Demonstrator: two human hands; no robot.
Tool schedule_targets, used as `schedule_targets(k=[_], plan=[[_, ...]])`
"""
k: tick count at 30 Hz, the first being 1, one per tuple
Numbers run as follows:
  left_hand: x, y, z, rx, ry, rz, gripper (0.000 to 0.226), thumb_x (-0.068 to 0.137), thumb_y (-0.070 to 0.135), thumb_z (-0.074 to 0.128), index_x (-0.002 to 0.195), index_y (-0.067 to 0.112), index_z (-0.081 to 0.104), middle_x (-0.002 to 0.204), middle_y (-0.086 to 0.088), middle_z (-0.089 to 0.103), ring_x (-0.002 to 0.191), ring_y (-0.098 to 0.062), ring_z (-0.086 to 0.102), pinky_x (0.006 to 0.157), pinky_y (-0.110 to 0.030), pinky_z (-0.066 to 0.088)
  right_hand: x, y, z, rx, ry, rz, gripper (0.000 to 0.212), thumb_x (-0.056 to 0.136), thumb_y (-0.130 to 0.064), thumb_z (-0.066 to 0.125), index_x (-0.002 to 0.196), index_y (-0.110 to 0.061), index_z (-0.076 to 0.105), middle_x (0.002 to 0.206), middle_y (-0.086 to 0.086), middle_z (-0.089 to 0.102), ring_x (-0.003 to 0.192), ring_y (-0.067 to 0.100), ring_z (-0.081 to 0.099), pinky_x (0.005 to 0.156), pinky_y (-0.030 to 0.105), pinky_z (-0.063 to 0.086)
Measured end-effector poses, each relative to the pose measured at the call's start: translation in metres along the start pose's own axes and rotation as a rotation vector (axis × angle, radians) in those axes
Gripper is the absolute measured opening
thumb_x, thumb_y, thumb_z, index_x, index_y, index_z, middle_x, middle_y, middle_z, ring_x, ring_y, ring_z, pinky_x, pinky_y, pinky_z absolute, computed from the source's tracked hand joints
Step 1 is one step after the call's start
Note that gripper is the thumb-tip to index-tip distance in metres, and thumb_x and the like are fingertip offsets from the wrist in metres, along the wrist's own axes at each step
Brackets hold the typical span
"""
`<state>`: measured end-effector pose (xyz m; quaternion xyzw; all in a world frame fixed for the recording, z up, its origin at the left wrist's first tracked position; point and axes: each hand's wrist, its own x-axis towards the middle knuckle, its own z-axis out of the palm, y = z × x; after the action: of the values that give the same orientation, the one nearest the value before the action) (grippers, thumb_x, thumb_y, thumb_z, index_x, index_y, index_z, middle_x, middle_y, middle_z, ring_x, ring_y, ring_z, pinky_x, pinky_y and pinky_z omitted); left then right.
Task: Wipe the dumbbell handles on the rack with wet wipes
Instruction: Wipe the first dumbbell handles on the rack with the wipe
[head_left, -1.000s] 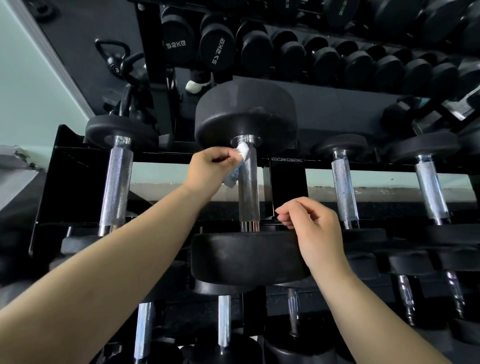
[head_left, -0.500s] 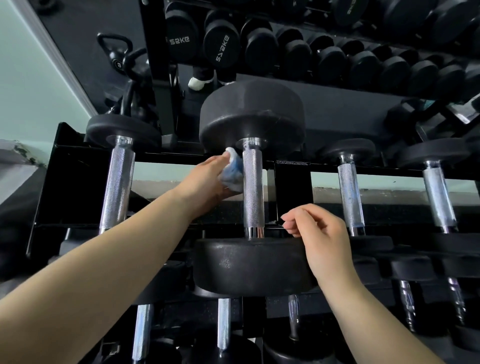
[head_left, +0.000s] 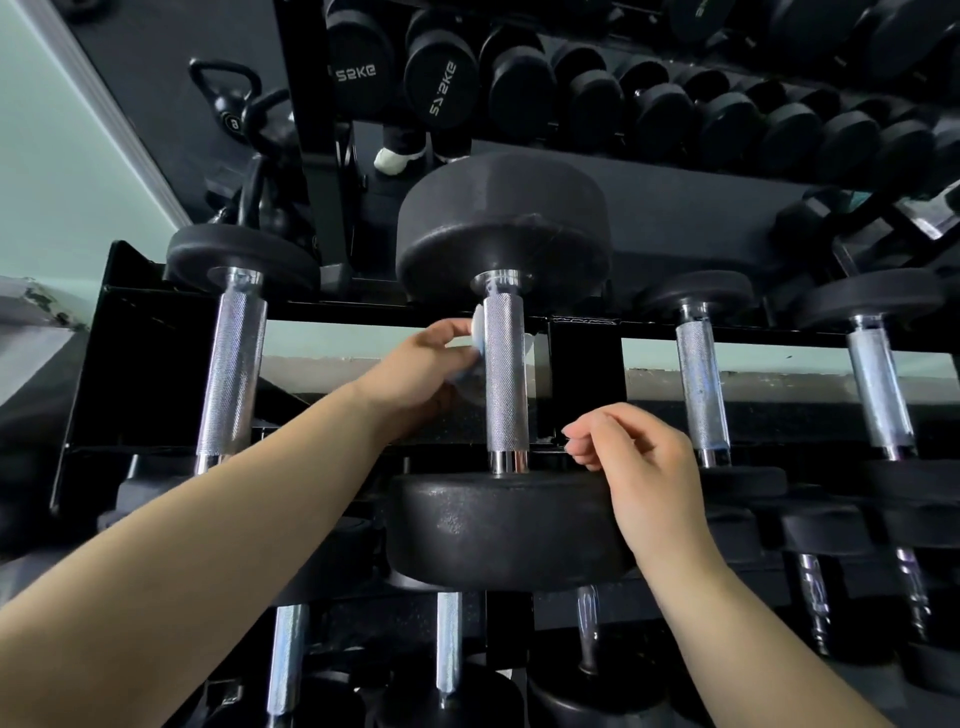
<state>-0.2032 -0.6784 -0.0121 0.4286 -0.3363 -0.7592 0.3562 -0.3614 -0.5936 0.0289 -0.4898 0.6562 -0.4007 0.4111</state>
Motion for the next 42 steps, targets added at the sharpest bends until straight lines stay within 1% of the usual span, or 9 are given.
schedule_targets(k=[8, 16, 19, 22, 25, 28, 35, 39, 42], plan=[[-0.030, -0.021, -0.017, 0.230, -0.167, -0.138, 0.023, 0.073, -0.008, 0.056, 0.089, 0.009, 0.055, 0.068, -0.003, 0.068, 0.058, -0.009, 0.064, 0.057, -0.017, 0.052, 0.000, 0.000, 0.001, 0.025, 0.008, -0.003, 0.026, 0.077, -0.015, 0.051, 0.055, -0.021, 0.063, 0.056, -0.008, 0.059, 0.058, 0.012, 0.049, 0.053, 0.020, 0.038], [-0.010, 0.000, 0.005, 0.211, 0.065, -0.025, 0.029, 0.089, -0.006, 0.038, 0.110, 0.005, 0.055, 0.067, -0.004, 0.065, 0.052, -0.012, 0.059, 0.047, -0.017, 0.045, -0.002, -0.003, 0.001, -0.004, 0.026, 0.003, 0.028, 0.082, -0.006, 0.049, 0.059, -0.018, 0.061, 0.053, -0.013, 0.058, 0.058, 0.012, 0.048, 0.053, 0.019, 0.037], [-0.016, -0.009, 0.005, 0.087, -0.008, -0.107, 0.022, 0.091, -0.004, 0.037, 0.102, 0.001, 0.055, 0.069, -0.008, 0.061, 0.053, -0.011, 0.056, 0.047, -0.016, 0.046, -0.002, -0.004, 0.001, -0.004, 0.026, 0.019, 0.027, 0.081, -0.007, 0.048, 0.059, -0.018, 0.061, 0.052, -0.014, 0.058, 0.061, 0.013, 0.049, 0.057, 0.022, 0.039], [-0.032, -0.011, 0.000, 0.279, -0.066, -0.138, 0.014, 0.082, -0.008, 0.048, 0.085, 0.003, 0.056, 0.065, -0.004, 0.062, 0.055, -0.008, 0.058, 0.052, -0.015, 0.048, -0.004, -0.007, 0.001, -0.004, 0.029, 0.027, 0.027, 0.081, -0.007, 0.048, 0.060, -0.017, 0.061, 0.053, -0.010, 0.058, 0.063, 0.018, 0.049, 0.060, 0.028, 0.039], [-0.048, -0.004, 0.000, 0.410, 0.036, -0.079, 0.031, 0.084, -0.015, 0.039, 0.071, 0.010, 0.052, 0.049, 0.002, 0.057, 0.041, 0.000, 0.052, 0.042, -0.011, 0.040, -0.006, -0.011, 0.001, -0.019, 0.024, 0.023, 0.026, 0.083, -0.007, 0.047, 0.062, -0.016, 0.061, 0.060, -0.006, 0.057, 0.065, 0.020, 0.048, 0.062, 0.028, 0.039], [-0.061, 0.007, -0.002, 0.266, 0.124, -0.017, 0.030, 0.086, -0.011, 0.036, 0.081, 0.011, 0.056, 0.064, -0.007, 0.058, 0.053, -0.012, 0.053, 0.049, -0.019, 0.041, -0.008, -0.015, 0.000, -0.046, 0.016, 0.023, 0.026, 0.085, -0.008, 0.047, 0.063, -0.016, 0.060, 0.062, -0.004, 0.057, 0.068, 0.020, 0.049, 0.058, 0.023, 0.038], [-0.092, 0.028, 0.001, 0.090, 0.165, 0.125, 0.025, 0.094, 0.024, 0.041, 0.090, 0.008, 0.060, 0.080, -0.006, 0.066, 0.068, -0.014, 0.063, 0.063, -0.022, 0.050, -0.014, -0.014, 0.001, -0.144, 0.062, -0.024, 0.025, 0.089, -0.012, 0.043, 0.078, 0.002, 0.060, 0.081, 0.031, 0.057, 0.069, 0.019, 0.046, 0.052, 0.016, 0.033], [-0.106, 0.038, 0.027, 0.328, 0.305, 0.270, 0.018, 0.087, 0.008, 0.053, 0.075, 0.017, 0.063, 0.074, -0.003, 0.061, 0.068, -0.016, 0.055, 0.064, -0.022, 0.045, -0.013, -0.013, -0.001, -0.139, 0.054, -0.052, 0.021, 0.092, -0.017, 0.041, 0.079, -0.014, 0.057, 0.076, 0.008, 0.057, 0.074, 0.014, 0.050, 0.057, 0.013, 0.036], [-0.119, 0.041, 0.048, 0.486, 0.279, 0.382, 0.023, 0.081, 0.008, 0.061, 0.068, 0.025, 0.071, 0.069, 0.004, 0.066, 0.070, -0.011, 0.056, 0.071, -0.021, 0.043, -0.021, -0.020, -0.007, -0.087, -0.037, -0.107, 0.014, 0.092, -0.030, 0.047, 0.102, -0.023, 0.053, 0.105, -0.004, 0.057, 0.099, 0.010, 0.052, 0.077, 0.011, 0.039]])
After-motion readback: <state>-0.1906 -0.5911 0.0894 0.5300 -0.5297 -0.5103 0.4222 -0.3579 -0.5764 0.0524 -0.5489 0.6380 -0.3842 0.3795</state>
